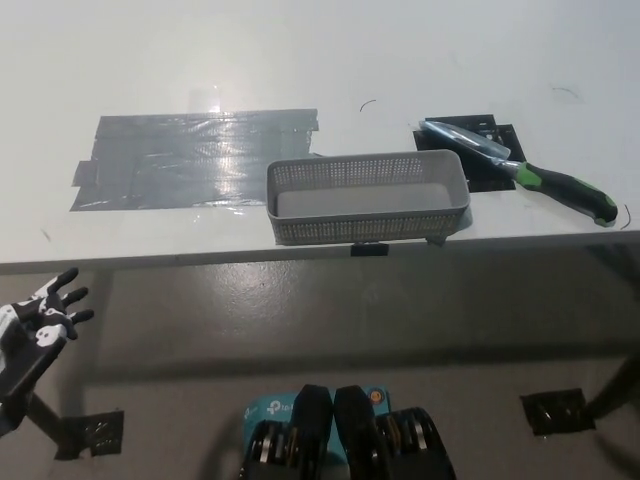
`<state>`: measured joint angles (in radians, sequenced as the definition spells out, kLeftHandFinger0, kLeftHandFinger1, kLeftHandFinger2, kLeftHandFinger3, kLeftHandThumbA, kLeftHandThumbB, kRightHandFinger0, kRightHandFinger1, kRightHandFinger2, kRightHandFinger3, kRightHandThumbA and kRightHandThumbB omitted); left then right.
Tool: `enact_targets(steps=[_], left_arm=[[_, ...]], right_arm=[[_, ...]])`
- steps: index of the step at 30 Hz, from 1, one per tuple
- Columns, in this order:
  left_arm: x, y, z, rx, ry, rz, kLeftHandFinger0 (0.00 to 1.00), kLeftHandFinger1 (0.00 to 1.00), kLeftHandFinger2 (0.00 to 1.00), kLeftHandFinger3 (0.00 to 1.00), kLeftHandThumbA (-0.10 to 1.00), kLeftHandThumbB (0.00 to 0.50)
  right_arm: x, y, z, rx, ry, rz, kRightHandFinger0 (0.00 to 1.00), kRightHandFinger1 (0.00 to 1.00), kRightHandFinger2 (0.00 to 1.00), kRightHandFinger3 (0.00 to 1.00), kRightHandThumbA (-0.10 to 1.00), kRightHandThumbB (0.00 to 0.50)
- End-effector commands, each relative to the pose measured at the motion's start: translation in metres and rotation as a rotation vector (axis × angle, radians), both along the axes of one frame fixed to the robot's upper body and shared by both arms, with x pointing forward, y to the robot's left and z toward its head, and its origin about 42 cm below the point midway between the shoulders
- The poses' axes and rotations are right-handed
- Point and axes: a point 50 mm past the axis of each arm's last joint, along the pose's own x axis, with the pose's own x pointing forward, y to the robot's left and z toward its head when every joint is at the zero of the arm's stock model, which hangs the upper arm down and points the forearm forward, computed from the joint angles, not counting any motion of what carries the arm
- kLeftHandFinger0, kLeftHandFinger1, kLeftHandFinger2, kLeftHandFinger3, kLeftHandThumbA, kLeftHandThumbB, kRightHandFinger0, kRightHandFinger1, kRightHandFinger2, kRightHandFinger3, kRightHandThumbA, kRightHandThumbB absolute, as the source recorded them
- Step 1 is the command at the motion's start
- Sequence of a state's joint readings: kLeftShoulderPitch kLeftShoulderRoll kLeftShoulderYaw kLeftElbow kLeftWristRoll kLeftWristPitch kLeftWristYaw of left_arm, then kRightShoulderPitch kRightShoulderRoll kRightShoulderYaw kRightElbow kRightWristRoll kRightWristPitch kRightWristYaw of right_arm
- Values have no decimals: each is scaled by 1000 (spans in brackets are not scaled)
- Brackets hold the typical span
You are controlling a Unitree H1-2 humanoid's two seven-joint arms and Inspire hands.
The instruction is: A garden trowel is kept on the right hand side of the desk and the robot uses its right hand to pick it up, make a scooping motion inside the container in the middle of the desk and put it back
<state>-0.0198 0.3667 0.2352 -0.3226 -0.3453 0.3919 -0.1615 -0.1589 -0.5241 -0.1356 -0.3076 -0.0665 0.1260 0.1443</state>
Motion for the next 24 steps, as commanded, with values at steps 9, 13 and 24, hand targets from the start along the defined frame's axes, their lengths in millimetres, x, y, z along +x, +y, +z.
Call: enact_targets(steps=[9, 13, 24], left_arm=[[4, -2, 13, -3, -44, -40, 834, 866, 1000, 1000, 309, 48], [6, -8, 9, -15, -42, -51, 841, 862, 994, 1000, 284, 38], [9, -9, 8, -17, -41, -62, 792, 824, 963, 1000, 311, 44]], right_arm=[[61, 26, 124, -346, -171, -73, 1000, 1000, 1000, 1000, 1000, 500], [89, 33, 131, -460, -35, -42, 1000, 1000, 1000, 1000, 1000, 500], [166, 44, 120, -576, 283, 12, 1000, 1000, 1000, 1000, 1000, 500]])
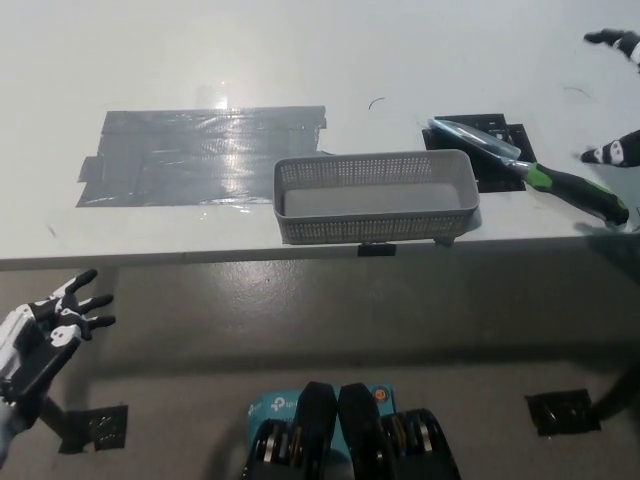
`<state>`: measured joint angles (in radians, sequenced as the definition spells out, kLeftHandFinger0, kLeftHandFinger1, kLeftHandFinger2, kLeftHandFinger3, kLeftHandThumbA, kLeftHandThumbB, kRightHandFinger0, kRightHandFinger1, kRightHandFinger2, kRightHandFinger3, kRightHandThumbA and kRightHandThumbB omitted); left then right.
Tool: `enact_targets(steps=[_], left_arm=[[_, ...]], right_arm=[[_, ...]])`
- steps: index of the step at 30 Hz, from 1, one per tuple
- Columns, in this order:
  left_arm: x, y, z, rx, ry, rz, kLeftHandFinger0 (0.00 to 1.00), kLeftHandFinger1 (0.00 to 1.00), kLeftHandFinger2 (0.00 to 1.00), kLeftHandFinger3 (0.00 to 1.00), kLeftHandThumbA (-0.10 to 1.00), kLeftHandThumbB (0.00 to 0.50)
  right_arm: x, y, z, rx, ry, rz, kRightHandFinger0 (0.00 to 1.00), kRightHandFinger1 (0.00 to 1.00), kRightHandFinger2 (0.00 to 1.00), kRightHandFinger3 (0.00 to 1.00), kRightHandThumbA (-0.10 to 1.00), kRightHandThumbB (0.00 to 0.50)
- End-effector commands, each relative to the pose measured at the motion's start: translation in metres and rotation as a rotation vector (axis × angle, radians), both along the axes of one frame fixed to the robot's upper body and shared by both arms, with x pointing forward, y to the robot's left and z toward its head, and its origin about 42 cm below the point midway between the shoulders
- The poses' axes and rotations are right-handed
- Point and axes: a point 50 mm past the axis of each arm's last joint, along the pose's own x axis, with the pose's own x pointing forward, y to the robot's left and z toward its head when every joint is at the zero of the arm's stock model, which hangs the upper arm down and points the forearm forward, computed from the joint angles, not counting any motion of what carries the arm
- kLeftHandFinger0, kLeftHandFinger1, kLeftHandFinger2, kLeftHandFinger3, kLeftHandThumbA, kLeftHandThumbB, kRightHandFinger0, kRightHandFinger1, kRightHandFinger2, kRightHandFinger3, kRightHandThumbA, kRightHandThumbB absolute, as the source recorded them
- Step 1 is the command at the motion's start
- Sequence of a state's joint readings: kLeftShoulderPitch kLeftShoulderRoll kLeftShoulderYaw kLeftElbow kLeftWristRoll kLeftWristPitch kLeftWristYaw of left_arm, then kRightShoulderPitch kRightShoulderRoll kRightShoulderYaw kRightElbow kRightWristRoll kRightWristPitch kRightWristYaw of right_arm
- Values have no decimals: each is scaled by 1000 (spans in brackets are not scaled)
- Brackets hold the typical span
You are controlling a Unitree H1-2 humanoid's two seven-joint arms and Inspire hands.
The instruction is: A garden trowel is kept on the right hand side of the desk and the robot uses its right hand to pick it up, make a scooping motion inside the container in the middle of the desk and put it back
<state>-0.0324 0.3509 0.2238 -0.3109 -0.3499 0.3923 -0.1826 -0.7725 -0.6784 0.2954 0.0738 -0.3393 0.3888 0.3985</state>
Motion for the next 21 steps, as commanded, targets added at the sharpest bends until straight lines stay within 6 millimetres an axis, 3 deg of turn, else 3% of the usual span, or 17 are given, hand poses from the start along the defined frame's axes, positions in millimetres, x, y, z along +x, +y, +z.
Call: enact_targets(steps=[1, 5, 6, 8, 10, 21], left_arm=[[4, -2, 11, 3, -41, -27, 795, 821, 957, 1000, 300, 35], [4, -2, 12, 2, -44, -36, 776, 796, 938, 1000, 306, 56], [5, -1, 12, 5, -42, -33, 768, 785, 927, 1000, 313, 81], [6, -2, 13, 2, -44, -31, 759, 776, 919, 1000, 309, 78], [6, -3, 15, 7, -45, -38, 761, 781, 932, 1000, 282, 26], [6, -5, 16, 19, -48, -49, 754, 778, 921, 1000, 315, 25]], right_arm=[[22, -3, 26, -75, 50, -21, 1000, 1000, 1000, 1000, 1000, 500], [39, -4, 13, -137, 103, -54, 1000, 1000, 1000, 1000, 1000, 500], [44, -4, 9, -147, 120, -58, 1000, 1000, 1000, 1000, 1000, 500], [48, -5, 5, -153, 135, -63, 1000, 1000, 1000, 1000, 991, 500], [51, -6, 0, -150, 161, -74, 1000, 1000, 1000, 1000, 968, 500], [59, -6, -37, -176, 269, -106, 1000, 1000, 1000, 1000, 890, 500]])
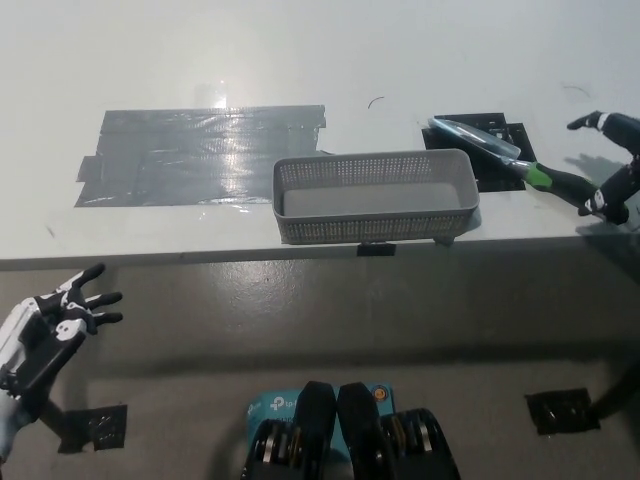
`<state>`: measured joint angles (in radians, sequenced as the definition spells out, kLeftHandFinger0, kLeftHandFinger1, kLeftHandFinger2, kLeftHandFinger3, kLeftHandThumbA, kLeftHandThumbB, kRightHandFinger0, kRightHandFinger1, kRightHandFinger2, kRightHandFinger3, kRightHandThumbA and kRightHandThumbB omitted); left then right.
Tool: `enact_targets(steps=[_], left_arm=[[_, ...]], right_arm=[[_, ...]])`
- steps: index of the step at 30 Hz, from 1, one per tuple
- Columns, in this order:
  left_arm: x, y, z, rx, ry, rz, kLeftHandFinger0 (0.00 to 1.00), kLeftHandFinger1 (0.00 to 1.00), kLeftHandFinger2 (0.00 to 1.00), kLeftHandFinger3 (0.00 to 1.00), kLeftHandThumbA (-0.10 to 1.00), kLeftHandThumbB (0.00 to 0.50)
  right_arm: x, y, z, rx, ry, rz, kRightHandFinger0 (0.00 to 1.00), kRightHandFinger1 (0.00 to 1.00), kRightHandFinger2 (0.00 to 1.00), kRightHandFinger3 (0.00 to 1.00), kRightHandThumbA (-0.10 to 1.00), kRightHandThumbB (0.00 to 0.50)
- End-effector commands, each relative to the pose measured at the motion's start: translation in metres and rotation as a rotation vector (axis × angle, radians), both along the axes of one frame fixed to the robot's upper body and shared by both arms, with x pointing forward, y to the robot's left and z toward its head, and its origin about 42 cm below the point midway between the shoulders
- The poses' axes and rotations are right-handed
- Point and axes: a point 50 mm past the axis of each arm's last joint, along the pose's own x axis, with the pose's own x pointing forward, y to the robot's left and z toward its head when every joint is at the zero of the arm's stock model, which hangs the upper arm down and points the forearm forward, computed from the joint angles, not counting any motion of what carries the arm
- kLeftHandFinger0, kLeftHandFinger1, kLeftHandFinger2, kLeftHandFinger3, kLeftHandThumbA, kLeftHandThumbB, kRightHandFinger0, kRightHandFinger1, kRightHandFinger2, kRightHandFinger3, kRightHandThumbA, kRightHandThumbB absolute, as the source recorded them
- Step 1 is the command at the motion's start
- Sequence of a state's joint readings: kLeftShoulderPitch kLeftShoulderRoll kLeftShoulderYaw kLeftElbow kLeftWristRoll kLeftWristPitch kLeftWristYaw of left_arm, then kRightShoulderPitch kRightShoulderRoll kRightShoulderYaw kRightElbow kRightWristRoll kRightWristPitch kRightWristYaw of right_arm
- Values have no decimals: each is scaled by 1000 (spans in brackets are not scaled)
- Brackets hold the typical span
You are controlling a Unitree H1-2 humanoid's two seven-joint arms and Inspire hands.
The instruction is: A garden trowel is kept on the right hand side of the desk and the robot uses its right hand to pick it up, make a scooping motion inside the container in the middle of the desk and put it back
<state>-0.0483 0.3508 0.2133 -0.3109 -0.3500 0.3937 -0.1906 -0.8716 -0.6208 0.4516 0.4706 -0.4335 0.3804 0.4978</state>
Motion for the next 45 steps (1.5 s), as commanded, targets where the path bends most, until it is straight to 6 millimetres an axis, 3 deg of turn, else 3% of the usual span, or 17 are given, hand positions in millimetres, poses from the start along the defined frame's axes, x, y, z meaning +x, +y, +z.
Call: enact_targets(steps=[1, 4, 10, 13, 15, 19, 21, 24, 26, 31, 33, 36, 38, 40, 42, 44, 45], left_arm=[[1, 0, 13, 22, -38, -26, 753, 777, 920, 1000, 315, 25], [-1, -1, 13, 14, -41, -32, 753, 777, 917, 1000, 311, 1], [-1, -3, 11, 7, -33, -42, 732, 763, 901, 1000, 325, 13], [-1, -5, 11, -4, -31, -52, 730, 759, 904, 1000, 381, 27], [-1, -6, 10, -5, -31, -59, 716, 752, 907, 1000, 425, 16], [-2, -8, 7, -30, -24, -79, 722, 761, 925, 1000, 461, 18], [-2, -9, 8, -15, -25, -76, 719, 757, 920, 1000, 510, 37], [-4, -7, 8, -25, -19, -83, 726, 767, 932, 1000, 532, 28], [-4, -7, 7, -13, -16, -88, 736, 777, 941, 1000, 557, 14], [-3, -8, 7, -2, -18, -107, 723, 774, 949, 1000, 591, 0], [-3, -9, 7, 2, -20, -113, 730, 781, 969, 1000, 606, 0], [-1, -11, 7, 11, -22, -117, 722, 785, 982, 1000, 698, 0], [0, -12, 7, 8, -26, -123, 718, 768, 945, 1000, 797, 40], [2, -12, 8, 12, -27, -126, 717, 768, 942, 1000, 860, 76], [3, -13, 8, 14, -22, -126, 720, 766, 942, 1000, 879, 103], [4, -13, 9, 11, -26, -132, 713, 766, 934, 1000, 893, 73], [4, -14, 9, 12, -26, -135, 711, 766, 934, 1000, 896, 71]], right_arm=[[10, 6, 26, -22, -57, 26, 1000, 1000, 1000, 1000, 886, 500], [8, 10, 19, -24, -44, 23, 1000, 1000, 1000, 1000, 844, 500], [13, 16, 11, 0, 2, 7, 1000, 1000, 1000, 1000, 825, 490], [18, 21, 6, 11, 22, -18, 1000, 1000, 1000, 1000, 793, 464], [22, 22, 2, 31, 31, -33, 1000, 1000, 1000, 1000, 743, 481], [33, 23, -3, 34, 54, -54, 1000, 1000, 1000, 1000, 764, 498], [37, 25, -5, 22, 85, -59, 1000, 1000, 1000, 1000, 770, 470], [40, 19, -19, -32, 116, -84, 1000, 1000, 1000, 1000, 827, 467], [37, 12, -29, -21, 134, -102, 1000, 1000, 1000, 1000, 805, 425], [38, 6, -40, 11, 152, -124, 1000, 1000, 1000, 1000, 753, 418], [40, 5, -42, 102, 163, -125, 1000, 1000, 1000, 1000, 645, 377], [43, 13, -43, 126, 167, -123, 1000, 1000, 1000, 1000, 630, 362], [44, 20, -46, 131, 181, -117, 1000, 1000, 1000, 1000, 592, 351], [42, 26, -50, 159, 186, -123, 1000, 1000, 1000, 1000, 505, 280], [41, 30, -54, 158, 192, -128, 1000, 1000, 1000, 1000, 523, 257], [39, 36, -61, 144, 205, -126, 905, 997, 1000, 1000, 555, 191], [38, 35, -62, 143, 206, -128, 897, 988, 1000, 1000, 558, 189]])
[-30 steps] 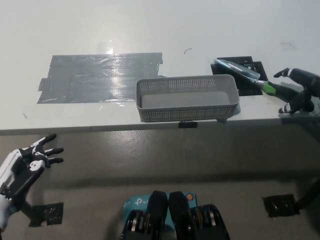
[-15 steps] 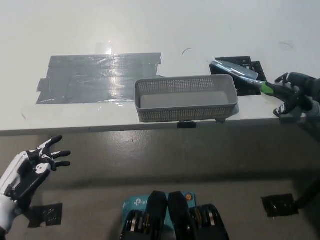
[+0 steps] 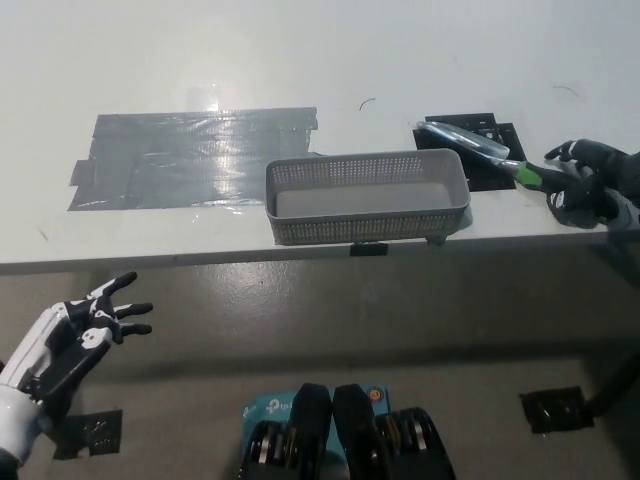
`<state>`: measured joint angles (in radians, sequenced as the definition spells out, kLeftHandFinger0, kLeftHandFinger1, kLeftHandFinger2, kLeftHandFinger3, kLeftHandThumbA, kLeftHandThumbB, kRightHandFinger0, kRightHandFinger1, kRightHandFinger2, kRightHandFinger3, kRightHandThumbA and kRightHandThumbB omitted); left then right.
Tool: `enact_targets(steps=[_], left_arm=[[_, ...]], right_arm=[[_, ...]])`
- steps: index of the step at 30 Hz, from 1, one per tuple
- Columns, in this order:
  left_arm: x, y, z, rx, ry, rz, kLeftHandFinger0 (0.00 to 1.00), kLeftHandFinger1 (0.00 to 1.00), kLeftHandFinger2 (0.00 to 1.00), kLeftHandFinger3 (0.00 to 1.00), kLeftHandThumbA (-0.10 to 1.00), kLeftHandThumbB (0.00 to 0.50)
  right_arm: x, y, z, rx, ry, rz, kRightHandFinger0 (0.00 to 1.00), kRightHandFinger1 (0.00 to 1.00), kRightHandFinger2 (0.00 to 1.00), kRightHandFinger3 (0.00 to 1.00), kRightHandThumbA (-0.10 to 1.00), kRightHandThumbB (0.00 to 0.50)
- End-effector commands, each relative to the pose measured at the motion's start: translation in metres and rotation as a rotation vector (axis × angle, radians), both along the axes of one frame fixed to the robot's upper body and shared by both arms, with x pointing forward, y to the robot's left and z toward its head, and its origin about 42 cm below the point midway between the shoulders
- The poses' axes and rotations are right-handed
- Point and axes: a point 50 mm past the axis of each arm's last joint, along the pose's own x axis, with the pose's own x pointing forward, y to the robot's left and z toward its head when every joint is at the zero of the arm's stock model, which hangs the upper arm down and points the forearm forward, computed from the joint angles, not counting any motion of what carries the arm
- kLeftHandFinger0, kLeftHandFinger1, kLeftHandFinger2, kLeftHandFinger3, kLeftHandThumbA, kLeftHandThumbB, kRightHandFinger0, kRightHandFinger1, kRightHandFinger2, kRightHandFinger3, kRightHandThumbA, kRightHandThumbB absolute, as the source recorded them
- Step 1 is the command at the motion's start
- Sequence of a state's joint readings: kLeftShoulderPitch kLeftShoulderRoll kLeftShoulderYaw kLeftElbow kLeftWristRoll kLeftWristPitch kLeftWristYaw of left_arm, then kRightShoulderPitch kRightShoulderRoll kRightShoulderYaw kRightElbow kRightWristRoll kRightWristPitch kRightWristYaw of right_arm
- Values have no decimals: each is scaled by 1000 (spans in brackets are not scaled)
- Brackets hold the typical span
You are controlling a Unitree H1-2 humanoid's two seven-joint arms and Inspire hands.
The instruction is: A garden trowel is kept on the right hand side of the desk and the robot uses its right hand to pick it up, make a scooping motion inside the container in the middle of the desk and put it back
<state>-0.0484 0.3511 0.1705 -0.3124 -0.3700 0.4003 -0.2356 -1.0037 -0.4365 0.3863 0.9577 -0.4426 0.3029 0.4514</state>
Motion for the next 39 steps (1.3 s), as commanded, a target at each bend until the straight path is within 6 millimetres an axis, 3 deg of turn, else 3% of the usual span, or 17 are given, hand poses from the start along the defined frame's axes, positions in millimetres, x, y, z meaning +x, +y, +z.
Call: enact_targets(steps=[1, 5, 8, 10, 12, 16, 17, 19, 25, 26, 29, 30, 32, 35, 37, 38, 39], left_arm=[[4, 0, 13, 25, -49, -44, 694, 756, 935, 1000, 915, 71], [4, -2, 13, 26, -53, -45, 654, 739, 917, 1000, 932, 61], [7, -4, 15, 27, -54, -48, 656, 738, 912, 1000, 946, 56], [7, -4, 15, 21, -51, -49, 665, 740, 914, 1000, 961, 17], [11, -5, 18, 30, -61, -59, 688, 760, 927, 1000, 989, 8], [14, -6, 21, 42, -71, -68, 685, 750, 899, 1000, 1000, 2], [14, -5, 21, 55, -71, -70, 693, 757, 904, 1000, 1000, 9], [14, -5, 23, 66, -73, -77, 717, 773, 911, 1000, 1000, 16], [19, -5, 28, 87, -93, -107, 742, 795, 924, 1000, 1000, 39], [18, -5, 29, 90, -95, -106, 747, 796, 921, 1000, 1000, 33], [19, -5, 32, 96, -100, -107, 749, 790, 902, 1000, 1000, 33], [19, -5, 33, 102, -110, -117, 747, 789, 899, 1000, 1000, 50], [19, -5, 33, 110, -117, -128, 742, 790, 898, 1000, 1000, 59], [17, -5, 32, 131, -130, -143, 751, 800, 902, 1000, 1000, 48], [18, -5, 35, 130, -130, -150, 759, 804, 901, 1000, 1000, 60], [17, -5, 35, 127, -129, -150, 760, 806, 902, 1000, 1000, 59], [18, -6, 35, 128, -130, -153, 759, 805, 901, 1000, 1000, 68]], right_arm=[[-3, 20, -16, 27, 41, 10, 805, 905, 992, 1000, 561, 131], [-5, 32, -28, 14, 40, 40, 481, 599, 777, 1000, 482, 0], [-2, 37, -27, -34, 72, 50, 294, 540, 966, 1000, 355, 0], [-2, 40, -30, -92, 135, 52, 299, 585, 1000, 1000, 325, 21], [-1, 37, -32, -161, 198, 61, 597, 824, 1000, 1000, 247, 57], [-2, 34, -35, -220, 250, 79, 460, 748, 1000, 1000, 190, 116], [-2, 34, -36, -278, 270, 105, 657, 996, 1000, 1000, 248, 116], [-2, 36, -39, -321, 277, 151, 1000, 1000, 1000, 1000, 140, 129], [0, 43, -38, -550, 400, 247, 944, 1000, 1000, 1000, 233, 0], [0, 44, -38, -570, 408, 249, 666, 849, 1000, 1000, 50, 0], [0, 42, -37, -624, 423, 264, 658, 828, 1000, 1000, -100, 8], [0, 40, -39, -665, 422, 263, 920, 1000, 1000, 1000, -100, 2], [0, 38, -43, -761, 391, 265, 955, 960, 1000, 1000, 8, 33], [-5, 36, -52, -841, 253, 357, 121, 120, 344, 639, -97, 283], [-7, 39, -57, -888, 221, 359, 233, 271, 426, 866, 44, 45], [-8, 40, -59, -873, 168, 327, 36, 83, 303, 1000, 313, 2], [-9, 40, -61, -872, 144, 304, 461, 566, 711, 1000, 518, 0]])
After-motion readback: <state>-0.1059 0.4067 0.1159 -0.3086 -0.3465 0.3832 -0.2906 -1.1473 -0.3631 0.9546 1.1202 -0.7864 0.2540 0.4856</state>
